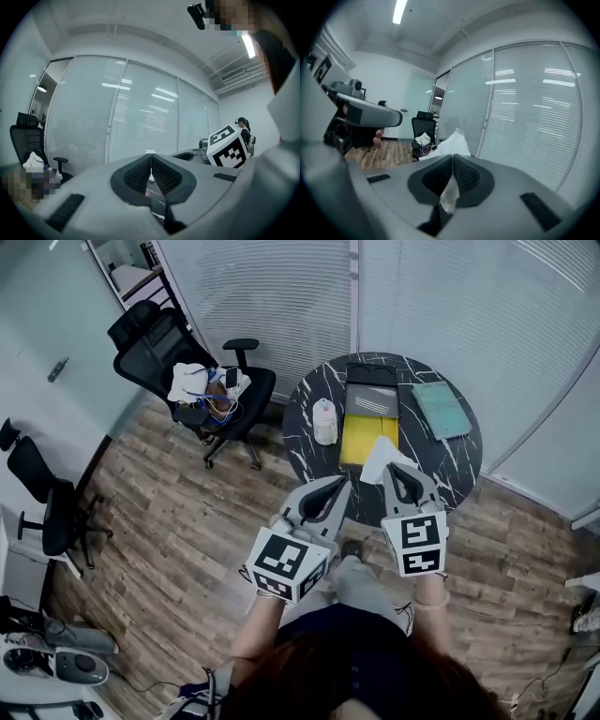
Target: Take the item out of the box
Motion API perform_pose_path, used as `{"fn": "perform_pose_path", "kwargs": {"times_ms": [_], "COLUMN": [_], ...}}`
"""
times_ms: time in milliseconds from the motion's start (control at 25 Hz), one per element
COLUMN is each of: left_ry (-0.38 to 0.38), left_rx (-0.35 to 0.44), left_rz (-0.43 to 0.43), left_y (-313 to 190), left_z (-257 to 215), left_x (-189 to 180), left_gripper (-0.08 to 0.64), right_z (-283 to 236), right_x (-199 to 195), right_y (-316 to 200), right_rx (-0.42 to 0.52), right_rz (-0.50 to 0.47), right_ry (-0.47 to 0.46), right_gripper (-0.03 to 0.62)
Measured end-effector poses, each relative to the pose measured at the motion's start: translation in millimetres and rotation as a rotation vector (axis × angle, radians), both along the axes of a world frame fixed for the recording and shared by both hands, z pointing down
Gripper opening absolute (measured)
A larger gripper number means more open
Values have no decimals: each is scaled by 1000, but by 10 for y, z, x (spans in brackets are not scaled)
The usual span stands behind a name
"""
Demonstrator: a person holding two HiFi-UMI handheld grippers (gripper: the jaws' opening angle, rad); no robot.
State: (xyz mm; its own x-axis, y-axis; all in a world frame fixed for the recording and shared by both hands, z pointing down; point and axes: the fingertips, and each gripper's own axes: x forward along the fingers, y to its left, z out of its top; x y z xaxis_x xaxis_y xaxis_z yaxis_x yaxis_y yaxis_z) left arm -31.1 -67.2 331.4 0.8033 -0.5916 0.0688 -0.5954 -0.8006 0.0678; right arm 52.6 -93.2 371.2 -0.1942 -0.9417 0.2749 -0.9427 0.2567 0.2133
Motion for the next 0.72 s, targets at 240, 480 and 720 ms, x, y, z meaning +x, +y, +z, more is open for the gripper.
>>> {"fn": "perform_pose_path", "kwargs": {"times_ms": [240,480,720], "left_ry": [4,18,21], "left_rx": [23,32,37], "left_rz": [5,14,21], "left_y": [183,371,541], "left_z": [-50,-78,-71], "left_x": [-63,-129,-176], "left_gripper": [26,26,26], "right_z": [-113,-173,-299], "right_x": [-58,-122,-179], "right_y": [241,477,712], "right_rx": [35,55,89], "right_rz": [1,16,32], "right_ry": [-10,-4,-7], "right_gripper": [25,26,25]}}
